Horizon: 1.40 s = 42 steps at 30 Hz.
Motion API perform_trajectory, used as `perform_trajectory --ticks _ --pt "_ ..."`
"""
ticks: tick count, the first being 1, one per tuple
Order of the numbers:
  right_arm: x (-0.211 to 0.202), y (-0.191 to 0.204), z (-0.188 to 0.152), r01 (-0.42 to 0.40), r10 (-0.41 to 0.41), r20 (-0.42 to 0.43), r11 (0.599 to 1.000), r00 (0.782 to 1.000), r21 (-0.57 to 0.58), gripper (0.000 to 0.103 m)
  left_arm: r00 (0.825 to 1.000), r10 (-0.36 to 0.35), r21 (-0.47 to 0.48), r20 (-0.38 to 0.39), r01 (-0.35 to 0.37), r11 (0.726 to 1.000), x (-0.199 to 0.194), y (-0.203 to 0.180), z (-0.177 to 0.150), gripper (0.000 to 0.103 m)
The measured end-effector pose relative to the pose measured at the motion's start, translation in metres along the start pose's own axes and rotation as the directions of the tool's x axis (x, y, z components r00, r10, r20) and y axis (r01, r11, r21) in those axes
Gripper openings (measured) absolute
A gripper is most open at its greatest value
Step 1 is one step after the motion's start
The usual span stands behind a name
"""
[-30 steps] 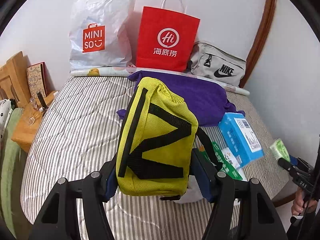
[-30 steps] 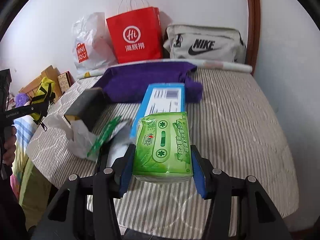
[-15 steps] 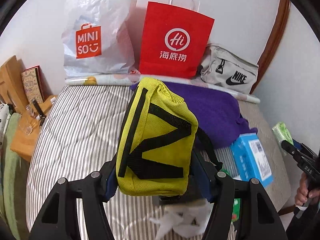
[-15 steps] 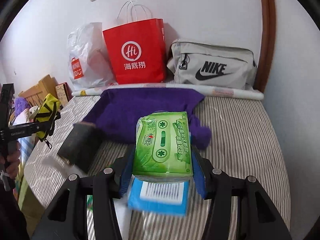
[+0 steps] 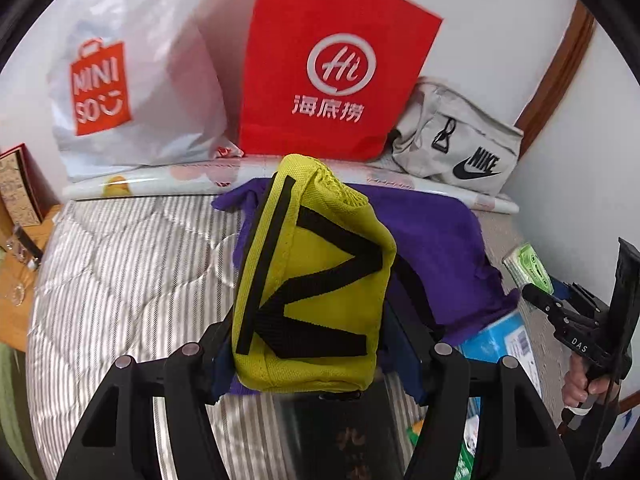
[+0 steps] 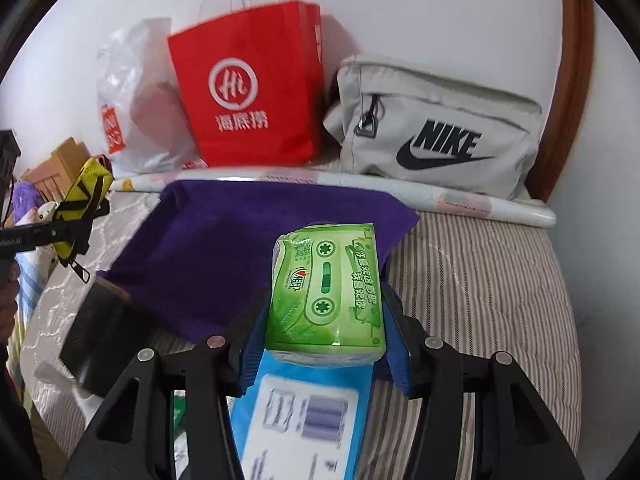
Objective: Organize soft objects
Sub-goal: 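Carry the pouch and tissue pack onto the purple towel and open both tools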
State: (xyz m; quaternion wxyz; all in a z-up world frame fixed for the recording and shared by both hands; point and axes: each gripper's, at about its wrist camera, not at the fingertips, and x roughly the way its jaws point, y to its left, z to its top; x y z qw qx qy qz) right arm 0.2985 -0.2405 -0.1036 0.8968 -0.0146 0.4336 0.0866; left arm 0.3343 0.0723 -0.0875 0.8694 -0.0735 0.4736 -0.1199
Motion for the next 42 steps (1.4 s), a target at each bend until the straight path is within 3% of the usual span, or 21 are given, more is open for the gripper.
perform_trajectory --ticks 19,30,31,34,36,42 --pt "0.087 -0.004 0.017 -0.016 0.011 -0.183 1.000 0.983 -0.024 0.052 0.983 -0.017 -0.023 -0.180 0.013 1.000 0.110 0.007 0.040 0.063" --pt "0.098 -0.006 0.017 -0.025 0.015 -0.218 0.999 0.976 -0.043 0.053 0.975 -0.012 -0.009 -0.222 0.011 1.000 0.127 0.000 0.048 0.067" --pt "0.099 -0.006 0.017 -0.028 0.018 -0.218 0.999 0.976 -0.041 0.054 0.976 -0.023 -0.007 -0.216 0.022 1.000 0.127 -0.002 0.048 0.068" --pt "0.098 -0.008 0.017 -0.058 0.050 -0.216 0.998 0.975 -0.027 0.063 0.982 -0.015 0.006 -0.188 0.017 1.000 0.124 -0.009 0.050 0.086" --pt "0.095 -0.007 0.017 -0.068 0.062 -0.204 0.998 0.977 -0.019 0.068 0.984 0.014 0.026 -0.175 -0.010 1.000 0.119 -0.011 0.051 0.086" --pt "0.079 -0.006 0.020 -0.048 0.045 -0.164 0.999 0.985 -0.013 0.075 0.986 0.016 0.020 -0.166 -0.013 1.000 0.101 -0.012 0.049 0.086"
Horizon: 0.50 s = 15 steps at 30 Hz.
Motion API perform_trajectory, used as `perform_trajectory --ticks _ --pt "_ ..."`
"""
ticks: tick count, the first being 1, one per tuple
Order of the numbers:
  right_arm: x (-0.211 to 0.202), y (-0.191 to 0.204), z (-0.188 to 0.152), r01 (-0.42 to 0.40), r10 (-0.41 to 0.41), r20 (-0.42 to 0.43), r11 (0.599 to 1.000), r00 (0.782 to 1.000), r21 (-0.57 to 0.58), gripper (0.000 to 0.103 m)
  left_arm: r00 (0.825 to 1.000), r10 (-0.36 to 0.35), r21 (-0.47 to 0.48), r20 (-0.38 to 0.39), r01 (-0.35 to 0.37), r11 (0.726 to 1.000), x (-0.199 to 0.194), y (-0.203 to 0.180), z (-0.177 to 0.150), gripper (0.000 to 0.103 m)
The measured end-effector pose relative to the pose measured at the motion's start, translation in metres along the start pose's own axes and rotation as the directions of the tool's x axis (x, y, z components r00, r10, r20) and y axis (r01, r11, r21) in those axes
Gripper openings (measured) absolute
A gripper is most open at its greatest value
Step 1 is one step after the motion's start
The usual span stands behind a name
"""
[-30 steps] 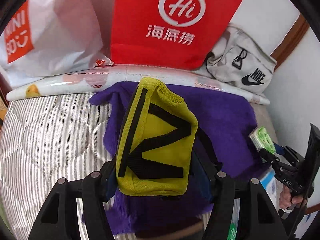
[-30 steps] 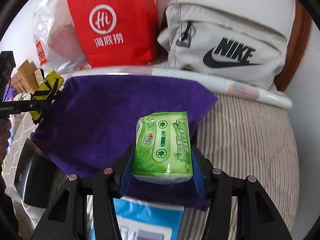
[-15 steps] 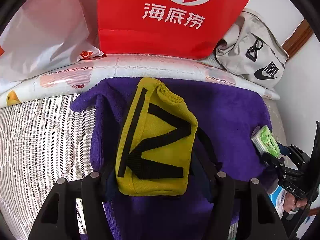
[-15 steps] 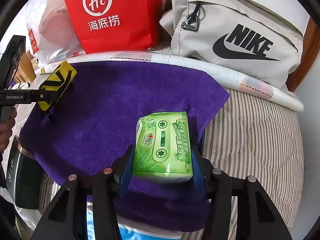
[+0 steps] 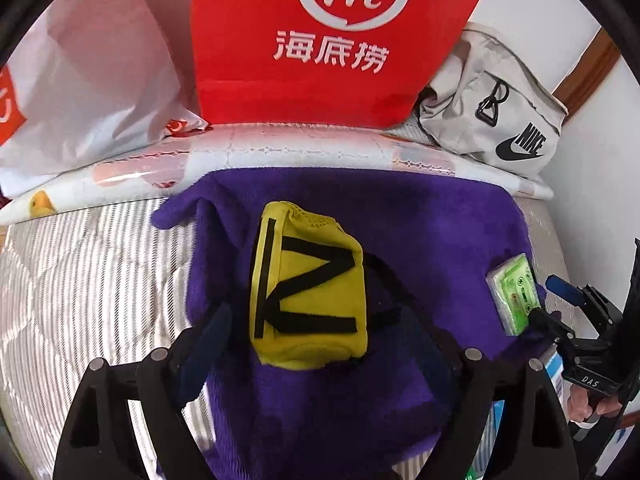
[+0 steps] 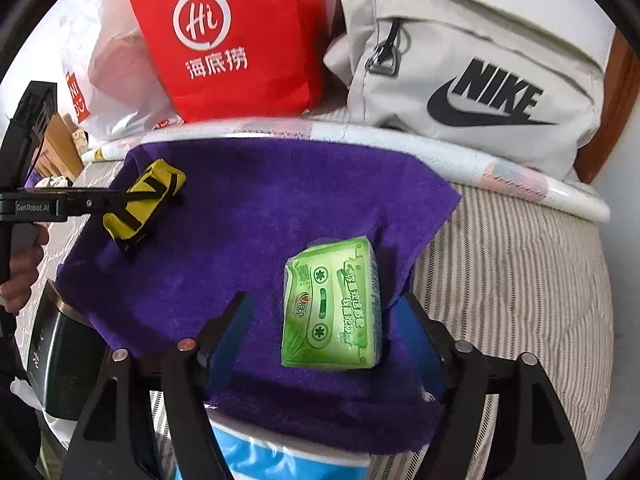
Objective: Organize soft objects
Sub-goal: 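Carry the pouch and tissue pack onto the purple towel and open both tools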
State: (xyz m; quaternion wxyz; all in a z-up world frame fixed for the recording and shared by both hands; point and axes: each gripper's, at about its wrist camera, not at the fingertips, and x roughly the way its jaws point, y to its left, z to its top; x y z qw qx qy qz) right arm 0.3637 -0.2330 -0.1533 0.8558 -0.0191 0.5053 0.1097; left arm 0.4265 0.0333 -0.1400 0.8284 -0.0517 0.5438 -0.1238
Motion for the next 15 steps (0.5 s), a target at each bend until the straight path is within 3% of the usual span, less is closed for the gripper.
perform_trajectory --ticks 10,15 --pt "-0.057 0.012 -0.011 0.073 -0.073 0.038 0.997 0.997 -0.007 0.075 0.993 -0.010 -0.007 0.117 0.011 1.000 -0.072 -0.003 -0.042 0.086" --pt "-0.094 0.021 -0.034 0.038 -0.040 0.087 0.999 0.995 0.023 0.084 0.985 -0.014 0.018 0.173 0.011 1.000 -0.114 -0.010 -0.080 0.086"
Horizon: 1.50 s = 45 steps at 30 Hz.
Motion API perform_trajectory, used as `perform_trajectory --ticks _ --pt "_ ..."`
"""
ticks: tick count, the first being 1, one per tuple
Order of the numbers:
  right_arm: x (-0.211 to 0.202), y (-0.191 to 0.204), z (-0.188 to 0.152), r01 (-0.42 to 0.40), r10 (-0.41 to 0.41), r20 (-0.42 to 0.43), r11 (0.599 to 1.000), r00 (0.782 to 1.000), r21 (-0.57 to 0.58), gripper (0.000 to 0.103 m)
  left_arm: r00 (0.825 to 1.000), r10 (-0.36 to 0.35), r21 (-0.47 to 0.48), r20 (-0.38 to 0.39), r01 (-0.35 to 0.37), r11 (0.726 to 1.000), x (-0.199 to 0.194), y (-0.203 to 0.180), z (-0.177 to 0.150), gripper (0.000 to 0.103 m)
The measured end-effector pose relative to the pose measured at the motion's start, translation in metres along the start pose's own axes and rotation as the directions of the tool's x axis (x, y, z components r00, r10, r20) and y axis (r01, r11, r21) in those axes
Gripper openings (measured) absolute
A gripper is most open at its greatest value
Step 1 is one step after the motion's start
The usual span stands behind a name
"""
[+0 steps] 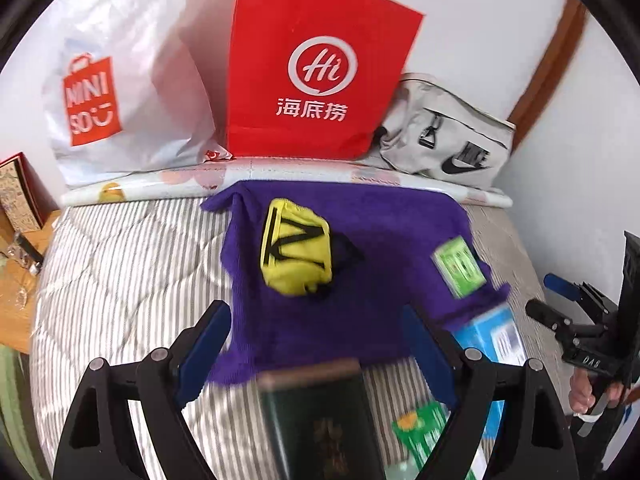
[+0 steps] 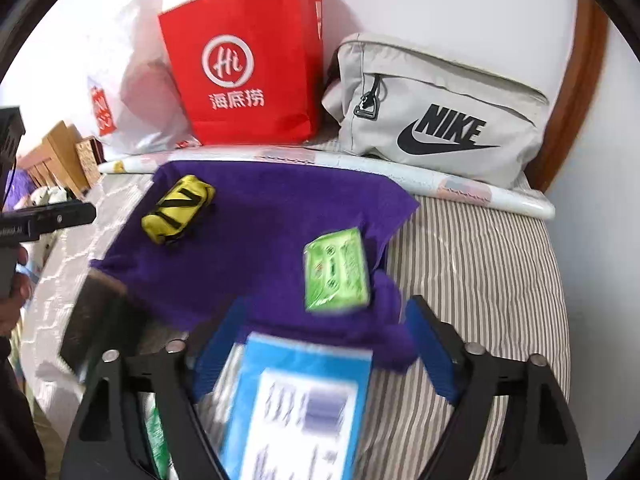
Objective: Organize soft objects
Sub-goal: 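Carry the pouch and tissue pack onto the purple towel and open both tools, then grasp the white cloth with the left tool while the right tool moves toward the green packet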
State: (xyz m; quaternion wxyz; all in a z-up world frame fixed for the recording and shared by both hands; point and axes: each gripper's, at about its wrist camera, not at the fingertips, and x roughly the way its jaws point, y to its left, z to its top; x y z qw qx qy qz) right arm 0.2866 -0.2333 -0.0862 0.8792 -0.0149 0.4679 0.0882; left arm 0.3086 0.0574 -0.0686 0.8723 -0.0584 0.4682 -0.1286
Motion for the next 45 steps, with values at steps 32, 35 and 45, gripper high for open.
perform_trajectory --ticks 32,35,45 --pt "-0.106 0.053 -0.174 -0.057 0.054 0.133 0.998 0.990 0.017 0.092 1.000 -0.015 -0.019 -0.020 0.014 1.000 -0.017 0.005 -0.191 0.073" --pt "-0.108 0.053 -0.185 -0.050 0.048 0.137 0.999 0.989 0.007 0.092 0.999 0.050 0.054 -0.011 -0.050 0.997 -0.008 -0.004 -0.195 0.066" --pt "-0.096 0.053 -0.200 -0.070 0.069 0.102 0.997 0.992 0.010 0.092 1.000 0.013 -0.015 0.003 -0.013 1.000 0.002 0.009 -0.198 0.046"
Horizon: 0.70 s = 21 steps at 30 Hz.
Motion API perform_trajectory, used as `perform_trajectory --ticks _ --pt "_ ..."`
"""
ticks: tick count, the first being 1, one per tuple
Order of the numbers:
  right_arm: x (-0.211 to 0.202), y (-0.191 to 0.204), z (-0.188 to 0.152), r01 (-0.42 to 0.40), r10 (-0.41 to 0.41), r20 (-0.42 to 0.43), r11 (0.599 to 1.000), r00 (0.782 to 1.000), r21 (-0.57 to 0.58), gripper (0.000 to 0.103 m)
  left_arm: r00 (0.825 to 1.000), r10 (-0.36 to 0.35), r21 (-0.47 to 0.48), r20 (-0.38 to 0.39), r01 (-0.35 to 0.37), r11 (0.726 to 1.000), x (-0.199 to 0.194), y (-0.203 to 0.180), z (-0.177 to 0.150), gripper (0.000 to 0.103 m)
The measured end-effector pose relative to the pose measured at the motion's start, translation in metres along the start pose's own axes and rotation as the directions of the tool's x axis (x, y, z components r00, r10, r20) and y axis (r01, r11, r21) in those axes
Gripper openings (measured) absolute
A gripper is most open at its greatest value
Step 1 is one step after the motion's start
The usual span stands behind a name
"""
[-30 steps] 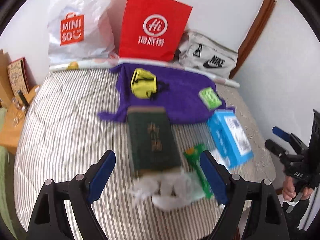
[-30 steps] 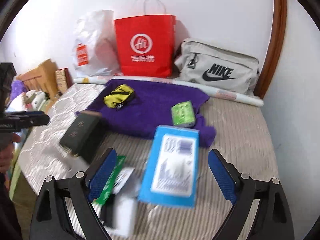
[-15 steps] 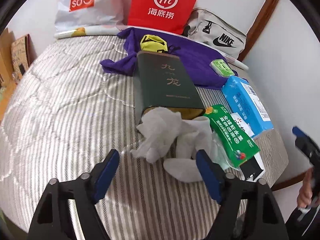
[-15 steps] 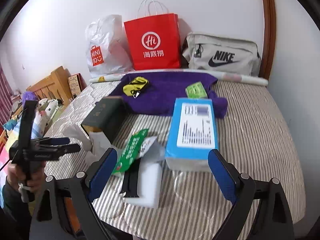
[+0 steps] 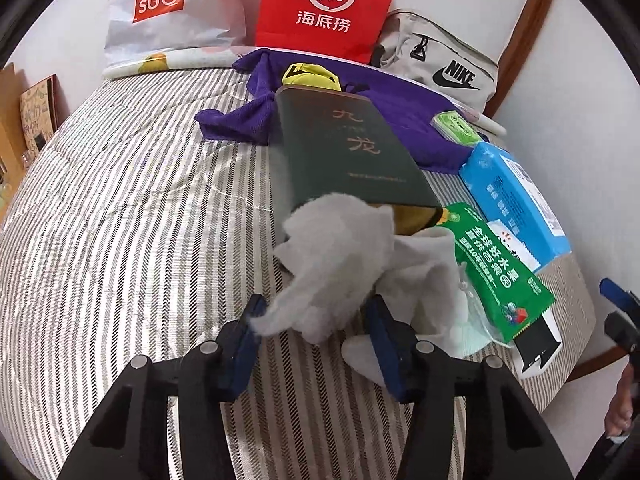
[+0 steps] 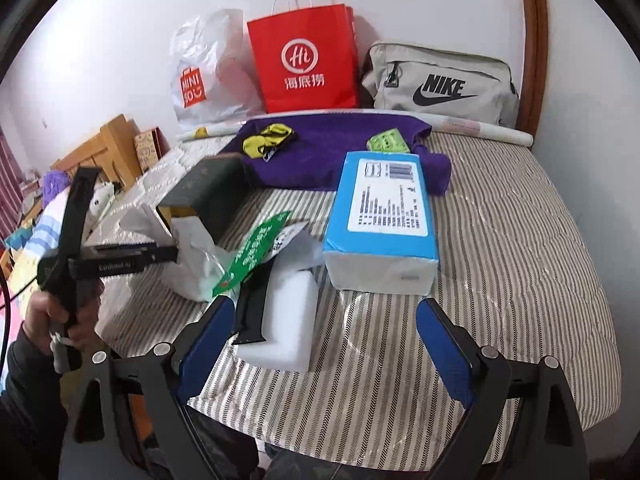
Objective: Organize soft objects
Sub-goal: 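Grasp the white cloth with the left tool while the right tool moves toward the green packet, then grasp the green snack packet with the right tool while the left tool holds the white cloth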
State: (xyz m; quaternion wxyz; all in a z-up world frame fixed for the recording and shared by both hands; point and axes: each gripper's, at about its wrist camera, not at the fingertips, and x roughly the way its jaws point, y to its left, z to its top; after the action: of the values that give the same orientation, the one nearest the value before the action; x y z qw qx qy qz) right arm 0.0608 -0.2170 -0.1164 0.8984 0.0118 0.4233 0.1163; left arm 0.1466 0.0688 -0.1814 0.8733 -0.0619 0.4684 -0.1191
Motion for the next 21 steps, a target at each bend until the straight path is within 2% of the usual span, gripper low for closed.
perform_trajectory --ticks 3,7,14,16,21 --pt "0.008 0.002 -0.003 -0.022 0.022 -0.023 1.000 0.999 0.011 0.092 1.000 0.013 0.011 0.009 -0.013 1.000 0.004 -0.001 0.003 0.019" --pt "0.016 0.008 -0.008 -0.025 0.025 -0.052 1.000 0.998 0.000 0.092 0.999 -0.039 -0.038 0.001 0.039 0.999 0.000 0.009 0.004 0.019" --pt "0.029 0.011 -0.010 -0.025 0.025 -0.077 1.000 0.997 0.004 0.091 0.999 0.054 -0.029 -0.003 -0.054 0.998 -0.010 0.012 -0.004 0.019" --pt "0.031 0.013 -0.008 -0.039 0.040 -0.069 0.999 0.997 0.008 0.087 0.999 0.052 -0.030 -0.015 -0.053 0.998 -0.007 0.013 -0.004 0.019" --pt "0.032 0.031 0.004 -0.049 0.047 -0.030 0.997 0.998 -0.052 0.084 0.999 0.032 -0.046 -0.016 -0.032 0.998 -0.004 0.015 -0.004 0.019"
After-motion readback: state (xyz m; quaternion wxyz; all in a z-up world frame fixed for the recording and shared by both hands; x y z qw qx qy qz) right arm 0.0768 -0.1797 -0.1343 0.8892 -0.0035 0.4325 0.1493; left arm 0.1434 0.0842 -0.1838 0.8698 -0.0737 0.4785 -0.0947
